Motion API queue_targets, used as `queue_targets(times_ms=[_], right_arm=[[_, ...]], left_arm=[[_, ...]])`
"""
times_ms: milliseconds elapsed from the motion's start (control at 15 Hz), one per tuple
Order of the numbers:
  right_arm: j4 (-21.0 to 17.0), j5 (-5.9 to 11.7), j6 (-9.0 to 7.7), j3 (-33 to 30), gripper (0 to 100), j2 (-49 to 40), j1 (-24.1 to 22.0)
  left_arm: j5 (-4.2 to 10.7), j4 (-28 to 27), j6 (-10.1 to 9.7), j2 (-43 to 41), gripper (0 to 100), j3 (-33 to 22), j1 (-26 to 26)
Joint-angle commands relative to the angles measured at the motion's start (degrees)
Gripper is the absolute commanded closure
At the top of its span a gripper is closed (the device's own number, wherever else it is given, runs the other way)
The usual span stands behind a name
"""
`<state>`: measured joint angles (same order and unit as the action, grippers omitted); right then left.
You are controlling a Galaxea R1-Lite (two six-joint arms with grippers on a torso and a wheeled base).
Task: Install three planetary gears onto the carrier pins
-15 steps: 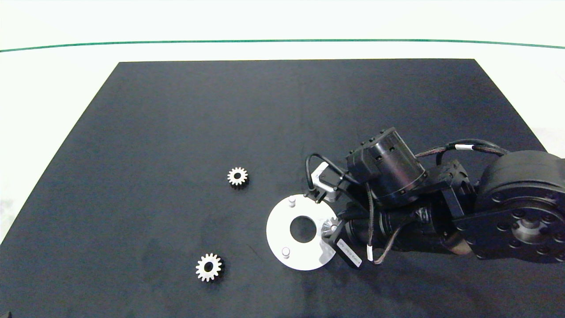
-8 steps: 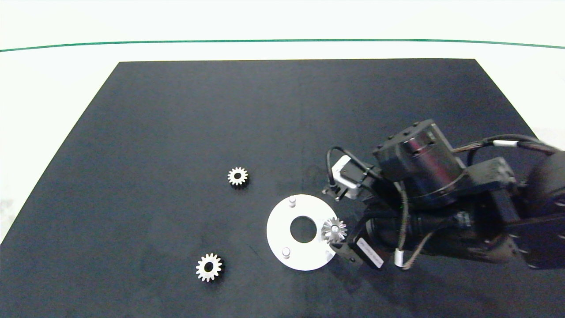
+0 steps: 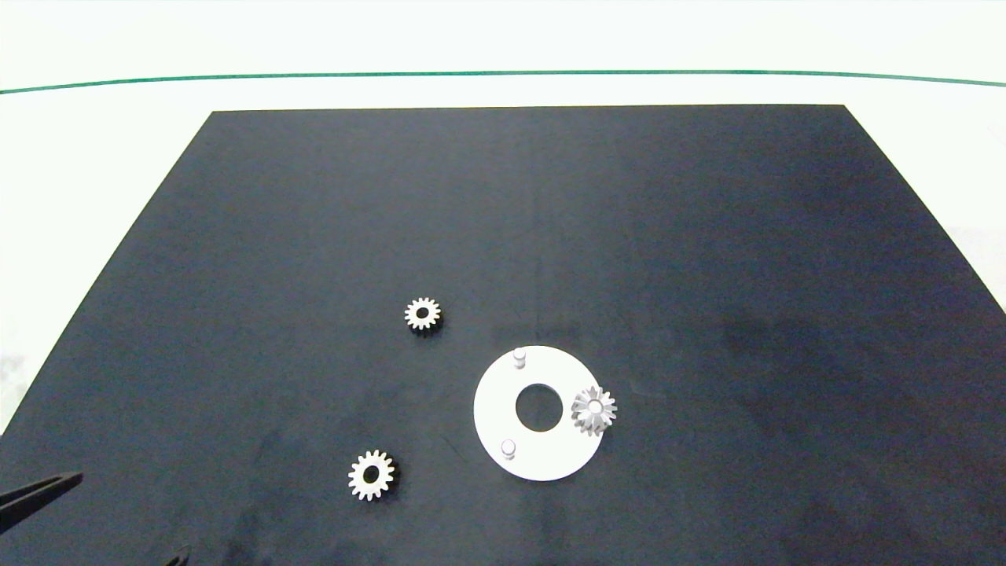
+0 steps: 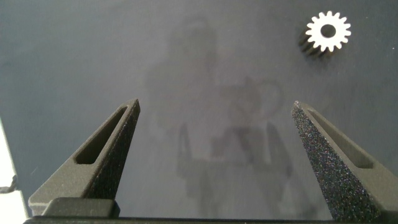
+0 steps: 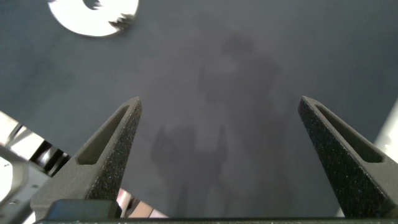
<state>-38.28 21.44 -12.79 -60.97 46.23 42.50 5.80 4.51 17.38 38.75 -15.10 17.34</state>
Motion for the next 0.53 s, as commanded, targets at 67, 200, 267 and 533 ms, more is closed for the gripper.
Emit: queue_targets(times_ms=[67,200,267,533], right_arm=[[-5.58,0.62,-1.10,-0.38,0,-14.59,-4.70],[-6.28,0.62,-1.19,-0.56,0,-14.41,-4.62],[-6.28,0.62,-1.10,-0.56,0,-14.15,-4.62],[-6.02,0.53,-1.10,-0.65,0,-13.00,-4.62]], left_arm=[[0.09,7.71,0.28,15.74,0,2.10,3.93],[2.46,7.44,0.19,16.27,0,1.92,9.65],[3.69,7.35,0.11,16.79,0,1.74,11.32],[4.04,7.53,0.11,19.52,0,1.66,15.89]])
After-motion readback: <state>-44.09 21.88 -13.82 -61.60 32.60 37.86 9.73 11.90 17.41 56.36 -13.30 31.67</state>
